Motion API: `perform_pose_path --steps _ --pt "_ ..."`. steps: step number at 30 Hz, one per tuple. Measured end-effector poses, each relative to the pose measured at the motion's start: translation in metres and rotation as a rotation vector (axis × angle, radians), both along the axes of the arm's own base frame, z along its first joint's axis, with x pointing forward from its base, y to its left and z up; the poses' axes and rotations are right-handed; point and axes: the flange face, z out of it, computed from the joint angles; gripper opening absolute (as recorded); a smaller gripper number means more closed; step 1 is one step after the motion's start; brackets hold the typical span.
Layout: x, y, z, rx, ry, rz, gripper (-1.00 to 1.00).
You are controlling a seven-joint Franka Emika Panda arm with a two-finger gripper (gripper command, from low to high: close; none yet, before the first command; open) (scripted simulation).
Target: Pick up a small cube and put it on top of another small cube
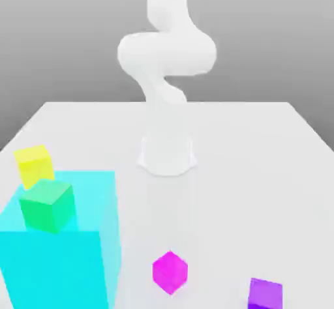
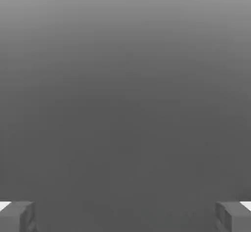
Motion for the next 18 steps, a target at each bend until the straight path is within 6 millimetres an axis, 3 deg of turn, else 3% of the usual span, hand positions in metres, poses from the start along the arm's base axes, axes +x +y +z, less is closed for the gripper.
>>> perform_pose_path --steps 4,9,14,18 --pt "0.049 0.018 -0.056 -0.041 0.1 0.165 0.0" --pt "0.096 0.047 -0.132 -0.1 0.21 0.359 0.0" --pt "0.127 0.081 -0.216 -0.171 0.313 0.549 0.0" --pt "0.138 0.111 -0.285 -0.238 0.391 0.705 0.0"
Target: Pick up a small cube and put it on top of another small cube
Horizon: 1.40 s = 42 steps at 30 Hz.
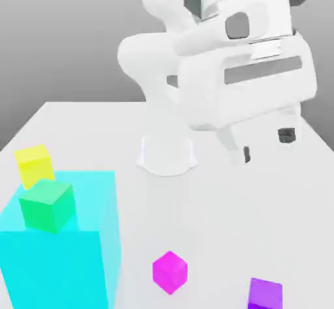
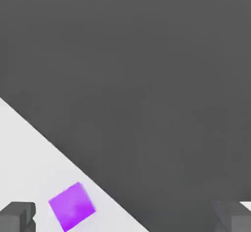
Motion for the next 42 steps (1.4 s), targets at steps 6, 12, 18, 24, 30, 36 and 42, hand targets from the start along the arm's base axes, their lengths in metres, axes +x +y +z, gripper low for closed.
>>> perform_pose_path --steps 6,12,18,24,30,36,42 --pt "0.0 0.031 -0.104 -0.109 0.1 0.227 0.0" --pt "-0.014 0.048 -0.201 -0.22 0.181 0.432 0.0" --pt "-0.015 0.049 -0.257 -0.228 0.188 0.448 -1.0" --pt "-0.015 0.05 -0.248 -0.229 0.189 0.45 -1.0" --pt "0.006 0.03 -0.156 -0.159 0.155 0.335 -1.0" --pt "0.022 -0.093 -0.058 -0.063 0.158 -0.007 -1.0" --pt "-0.021 -0.224 0.016 -0.04 0.206 -0.346 -1.0"
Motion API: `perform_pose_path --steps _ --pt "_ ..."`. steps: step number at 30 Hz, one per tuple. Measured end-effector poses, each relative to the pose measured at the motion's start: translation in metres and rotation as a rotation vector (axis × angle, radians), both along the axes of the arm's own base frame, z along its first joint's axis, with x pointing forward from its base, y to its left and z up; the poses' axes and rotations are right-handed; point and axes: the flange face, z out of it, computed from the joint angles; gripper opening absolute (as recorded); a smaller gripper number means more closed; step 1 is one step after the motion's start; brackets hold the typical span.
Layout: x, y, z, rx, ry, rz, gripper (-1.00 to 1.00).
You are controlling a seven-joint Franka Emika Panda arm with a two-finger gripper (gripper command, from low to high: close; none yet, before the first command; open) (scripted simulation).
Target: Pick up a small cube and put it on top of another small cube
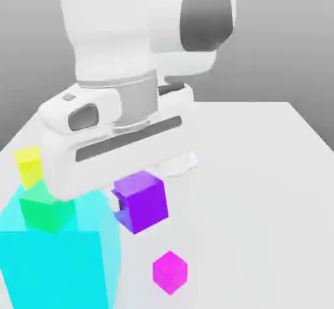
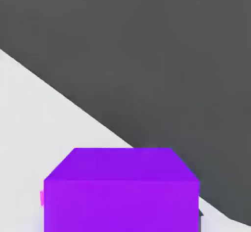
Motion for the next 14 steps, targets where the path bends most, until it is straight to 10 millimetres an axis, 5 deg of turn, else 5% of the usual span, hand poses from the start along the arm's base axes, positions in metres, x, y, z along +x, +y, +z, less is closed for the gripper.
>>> perform_pose_path --steps 6,10,11,14 --pt "-0.081 -0.104 0.055 -0.037 0.053 -0.334 -1.0" --pt "-0.096 -0.118 0.01 -0.062 0.084 -0.38 -1.0" --pt "-0.098 -0.119 -0.004 -0.063 0.085 -0.382 1.0" --pt "-0.098 -0.119 -0.004 -0.063 0.085 -0.382 1.0"
